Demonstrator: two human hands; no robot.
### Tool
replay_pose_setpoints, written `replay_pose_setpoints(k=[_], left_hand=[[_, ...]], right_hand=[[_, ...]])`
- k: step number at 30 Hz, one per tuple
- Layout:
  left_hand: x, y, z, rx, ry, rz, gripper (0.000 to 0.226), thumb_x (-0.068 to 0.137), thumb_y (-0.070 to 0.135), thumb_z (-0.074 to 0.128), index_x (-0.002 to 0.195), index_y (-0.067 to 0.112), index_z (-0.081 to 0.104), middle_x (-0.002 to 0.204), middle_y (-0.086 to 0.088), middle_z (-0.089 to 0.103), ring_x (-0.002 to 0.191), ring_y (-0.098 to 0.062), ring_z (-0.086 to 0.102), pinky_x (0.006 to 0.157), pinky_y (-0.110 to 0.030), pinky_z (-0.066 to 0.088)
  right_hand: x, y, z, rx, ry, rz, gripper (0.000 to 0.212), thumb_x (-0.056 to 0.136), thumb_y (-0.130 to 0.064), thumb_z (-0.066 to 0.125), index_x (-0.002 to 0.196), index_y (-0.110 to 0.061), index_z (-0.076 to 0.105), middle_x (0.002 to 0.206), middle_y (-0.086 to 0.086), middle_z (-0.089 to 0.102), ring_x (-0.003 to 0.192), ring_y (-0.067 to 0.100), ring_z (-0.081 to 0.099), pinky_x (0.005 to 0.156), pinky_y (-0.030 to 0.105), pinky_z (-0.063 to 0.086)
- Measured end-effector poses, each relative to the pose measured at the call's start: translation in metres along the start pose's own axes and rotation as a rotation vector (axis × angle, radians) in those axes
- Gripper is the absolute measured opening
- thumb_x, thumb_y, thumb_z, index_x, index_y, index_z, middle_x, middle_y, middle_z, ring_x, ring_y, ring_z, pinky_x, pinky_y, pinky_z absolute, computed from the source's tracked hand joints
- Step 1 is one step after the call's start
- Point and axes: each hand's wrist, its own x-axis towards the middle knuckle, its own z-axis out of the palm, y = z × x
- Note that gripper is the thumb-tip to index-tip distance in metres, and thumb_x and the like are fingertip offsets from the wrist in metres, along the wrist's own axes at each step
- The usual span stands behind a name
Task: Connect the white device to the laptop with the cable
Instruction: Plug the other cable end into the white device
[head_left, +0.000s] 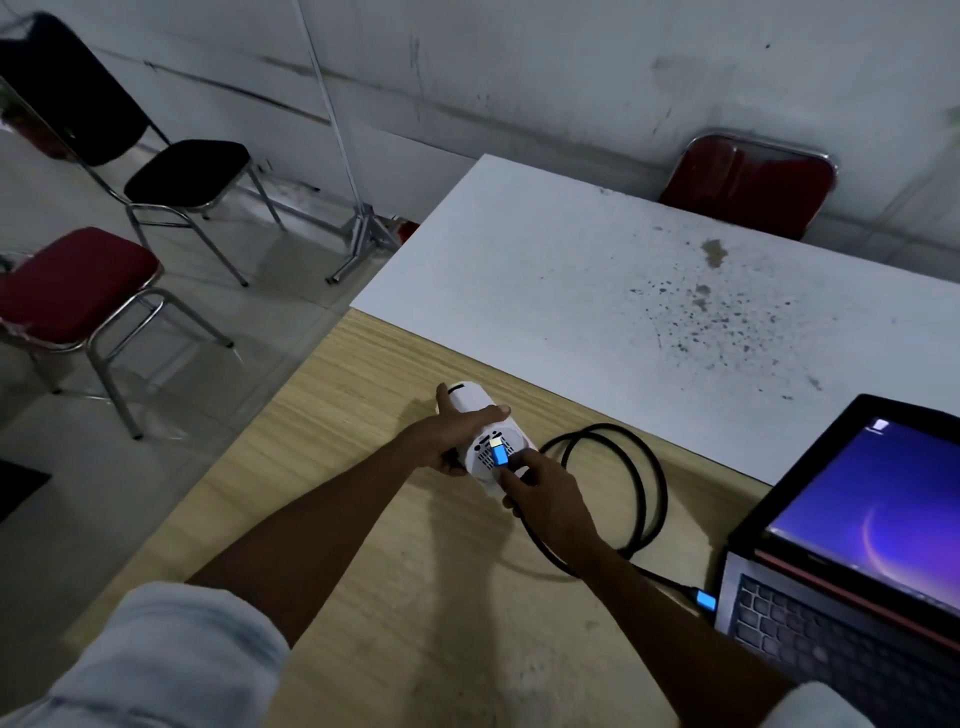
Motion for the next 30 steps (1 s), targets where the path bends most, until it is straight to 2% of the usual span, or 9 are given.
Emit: replay_pose_setpoints(k=[8, 12, 16, 21, 25, 30], left_hand=[[0.006, -0.004, 0.004, -0.037, -0.004, -0.004, 0.13, 0.045, 0.065, 0.086, 0.147, 0.029, 0.014, 0.103, -0.013, 0.075, 0.083, -0.027, 0.076, 0.077, -0.048, 0.062], [-0.001, -0.001, 0.004, -0.031, -0.007, 0.031, 0.114, 0.055, 0.06, 0.084, 0.137, 0.039, 0.008, 0.104, -0.015, 0.073, 0.087, -0.03, 0.074, 0.075, -0.047, 0.062], [0.003, -0.002, 0.004, -0.005, -0.015, 0.001, 0.129, 0.046, 0.066, 0.084, 0.145, 0.022, 0.015, 0.1, -0.013, 0.076, 0.08, -0.026, 0.076, 0.071, -0.043, 0.063], [-0.002, 0.0, 0.008, 0.009, 0.025, 0.036, 0.122, 0.059, 0.059, 0.082, 0.145, 0.026, 0.001, 0.103, -0.015, 0.071, 0.084, -0.028, 0.073, 0.061, -0.038, 0.062], [-0.004, 0.0, 0.012, 0.031, 0.07, 0.069, 0.122, 0.065, 0.054, 0.082, 0.144, 0.034, -0.009, 0.116, -0.019, 0.063, 0.088, -0.032, 0.07, 0.065, -0.042, 0.062], [-0.008, 0.001, 0.015, 0.053, 0.129, 0.129, 0.128, 0.058, 0.056, 0.084, 0.142, 0.039, -0.012, 0.126, -0.02, 0.057, 0.092, -0.034, 0.068, 0.07, -0.052, 0.062]], right_hand=[[0.001, 0.001, 0.006, -0.227, 0.016, -0.001, 0.019, 0.086, -0.044, 0.056, 0.098, -0.032, 0.063, 0.081, -0.002, 0.072, 0.068, 0.015, 0.068, 0.063, 0.039, 0.058], [0.003, -0.001, 0.006, -0.232, 0.019, 0.021, 0.017, 0.086, -0.046, 0.058, 0.096, -0.033, 0.063, 0.08, -0.002, 0.072, 0.066, 0.015, 0.068, 0.062, 0.04, 0.059], [0.002, -0.003, 0.003, -0.238, 0.009, 0.035, 0.015, 0.086, -0.044, 0.059, 0.093, -0.032, 0.063, 0.075, -0.002, 0.072, 0.061, 0.014, 0.068, 0.062, 0.04, 0.059], [0.002, -0.005, 0.002, -0.262, 0.003, 0.027, 0.018, 0.087, -0.043, 0.06, 0.096, -0.028, 0.063, 0.081, 0.0, 0.072, 0.067, 0.016, 0.069, 0.064, 0.04, 0.06], [0.002, -0.005, 0.002, -0.296, 0.006, 0.031, 0.02, 0.087, -0.043, 0.06, 0.097, -0.026, 0.064, 0.088, 0.0, 0.072, 0.074, 0.017, 0.069, 0.064, 0.035, 0.057], [0.003, -0.003, 0.003, -0.284, 0.008, 0.02, 0.022, 0.087, -0.041, 0.06, 0.102, -0.025, 0.064, 0.092, 0.0, 0.072, 0.074, 0.016, 0.069, 0.068, 0.04, 0.06]])
